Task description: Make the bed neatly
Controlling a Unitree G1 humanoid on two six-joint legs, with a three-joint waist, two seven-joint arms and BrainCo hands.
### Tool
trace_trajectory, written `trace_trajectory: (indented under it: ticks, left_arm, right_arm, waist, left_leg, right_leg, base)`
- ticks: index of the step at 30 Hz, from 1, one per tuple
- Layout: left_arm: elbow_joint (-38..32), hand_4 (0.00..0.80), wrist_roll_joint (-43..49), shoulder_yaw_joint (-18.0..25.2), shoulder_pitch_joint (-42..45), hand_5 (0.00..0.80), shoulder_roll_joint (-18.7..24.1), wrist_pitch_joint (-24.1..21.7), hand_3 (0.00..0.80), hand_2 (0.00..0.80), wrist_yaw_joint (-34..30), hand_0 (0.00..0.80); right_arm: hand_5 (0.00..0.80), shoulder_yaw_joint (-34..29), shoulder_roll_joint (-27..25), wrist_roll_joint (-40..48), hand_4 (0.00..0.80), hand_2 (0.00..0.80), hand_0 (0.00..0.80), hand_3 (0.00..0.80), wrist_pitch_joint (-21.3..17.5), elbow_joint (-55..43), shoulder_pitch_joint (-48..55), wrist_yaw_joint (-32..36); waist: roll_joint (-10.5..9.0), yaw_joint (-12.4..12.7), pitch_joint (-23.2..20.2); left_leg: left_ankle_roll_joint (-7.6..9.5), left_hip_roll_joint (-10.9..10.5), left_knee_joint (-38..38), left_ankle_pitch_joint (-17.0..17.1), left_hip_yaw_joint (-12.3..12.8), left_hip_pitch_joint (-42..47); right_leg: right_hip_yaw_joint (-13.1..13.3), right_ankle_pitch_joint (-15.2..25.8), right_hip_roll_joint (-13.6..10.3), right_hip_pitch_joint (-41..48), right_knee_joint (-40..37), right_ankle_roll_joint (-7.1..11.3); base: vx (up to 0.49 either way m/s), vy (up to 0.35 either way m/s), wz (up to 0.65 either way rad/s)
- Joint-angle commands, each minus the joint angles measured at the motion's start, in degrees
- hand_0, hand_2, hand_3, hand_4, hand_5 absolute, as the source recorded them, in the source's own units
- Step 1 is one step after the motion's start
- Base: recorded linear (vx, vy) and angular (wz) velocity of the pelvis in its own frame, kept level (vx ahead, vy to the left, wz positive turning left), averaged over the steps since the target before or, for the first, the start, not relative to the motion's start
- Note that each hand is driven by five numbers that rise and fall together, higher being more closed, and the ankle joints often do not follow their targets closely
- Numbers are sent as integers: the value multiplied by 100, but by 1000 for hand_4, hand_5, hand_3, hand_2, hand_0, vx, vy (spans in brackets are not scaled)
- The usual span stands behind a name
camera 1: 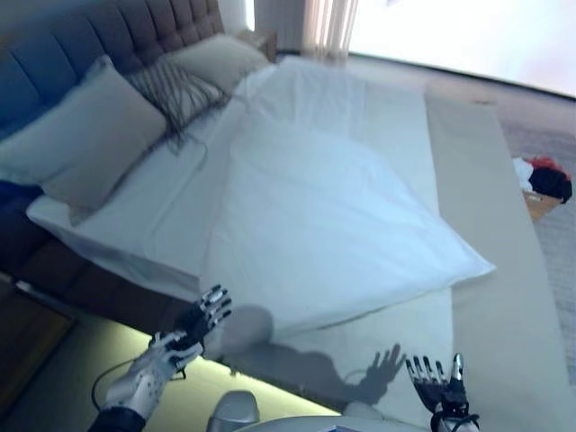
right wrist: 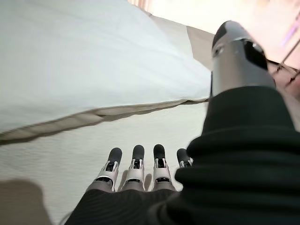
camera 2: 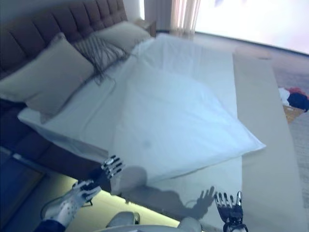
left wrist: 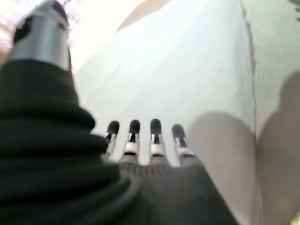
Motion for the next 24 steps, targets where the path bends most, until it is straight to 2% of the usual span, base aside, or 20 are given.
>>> trace_trajectory:
  ticks: [1,3,6,7,9,10,12,16,21,24]
  left_arm:
    - [-942,0,-494,76,-75,0,224,142,0,0,-156,0]
    - [-753,0,-481,-130,-187,0,160,11,0,0,-172,0]
    - [-329,0,-477,-692,-998,0,53,-445,0,0,32,0]
    - [-319,0,-548,-835,-1215,0,15,-619,0,0,86,0]
    - [-357,0,-575,-931,-1341,0,39,-826,0,0,177,0]
    - [-419,0,-570,-932,-1388,0,72,-889,0,0,306,0]
    - [-395,0,-561,-930,-1517,0,155,-852,0,0,391,0]
    - [-235,0,-536,-912,-1887,0,234,-855,0,0,416,0]
    - [-244,0,-562,-1088,-2312,0,291,-842,0,0,489,0]
    - [-436,0,-601,-1065,-2327,0,337,-723,0,0,410,0]
  right_arm:
    - [0,-379,-190,266,0,0,0,0,-111,-124,-250,13]
    - [0,-264,-188,514,0,0,0,0,-206,-201,-297,155]
    - [0,-216,-335,857,0,0,0,0,-355,60,-916,268]
    - [0,-181,-445,987,0,0,0,0,-381,157,-1207,241]
    - [0,-173,-562,1161,0,0,0,0,-232,267,-1525,184]
    - [0,-121,-532,1313,0,0,0,0,-120,393,-1757,207]
    - [0,-189,-463,1368,0,0,0,0,-44,443,-1829,246]
    - [0,-219,-488,1502,0,0,0,0,120,490,-2009,362]
    - [0,-193,-796,1552,0,0,0,0,264,712,-2264,682]
    - [0,-236,-1024,1652,0,0,0,0,389,720,-2217,989]
  waist:
    - [-83,36,424]
    - [-22,43,576]
    - [94,-59,940]
    - [117,-31,1080]
    - [118,44,1158]
    - [125,113,1176]
    - [99,155,1222]
    - [92,196,1306]
    - [211,201,1384]
    - [276,260,1413]
  left_leg:
    - [-335,824,906,168,-434,-405]
    - [-300,835,341,308,-744,-379]
    - [-346,648,251,463,-800,-872]
    - [-419,498,366,461,-1057,-1134]
    - [-469,415,508,420,-1452,-1364]
    - [-418,476,407,407,-1410,-1360]
    - [-457,505,407,403,-1328,-1421]
    - [-500,566,547,468,-998,-1844]
    - [-662,626,893,483,-955,-2474]
    - [-713,705,612,740,-872,-2607]
  right_leg:
    - [260,867,-350,-116,-132,266]
    - [311,781,-332,-253,-57,375]
    - [419,849,-563,-882,126,417]
    - [520,905,-621,-1079,106,422]
    - [600,967,-615,-1274,81,447]
    - [560,1020,-689,-1368,47,451]
    - [590,1106,-740,-1459,20,451]
    - [343,1289,-982,-1582,-72,451]
    - [218,881,-1006,-1941,353,451]
    - [57,769,-1020,-2076,437,451]
  base:
    - [202,-135,35]
    - [25,-31,16]
    - [-321,190,-1]
    - [-236,209,19]
    - [-130,165,-7]
    - [-43,108,-46]
    - [-12,-2,-41]
    - [-44,-27,21]
    - [-24,-38,16]
    - [21,-115,13]
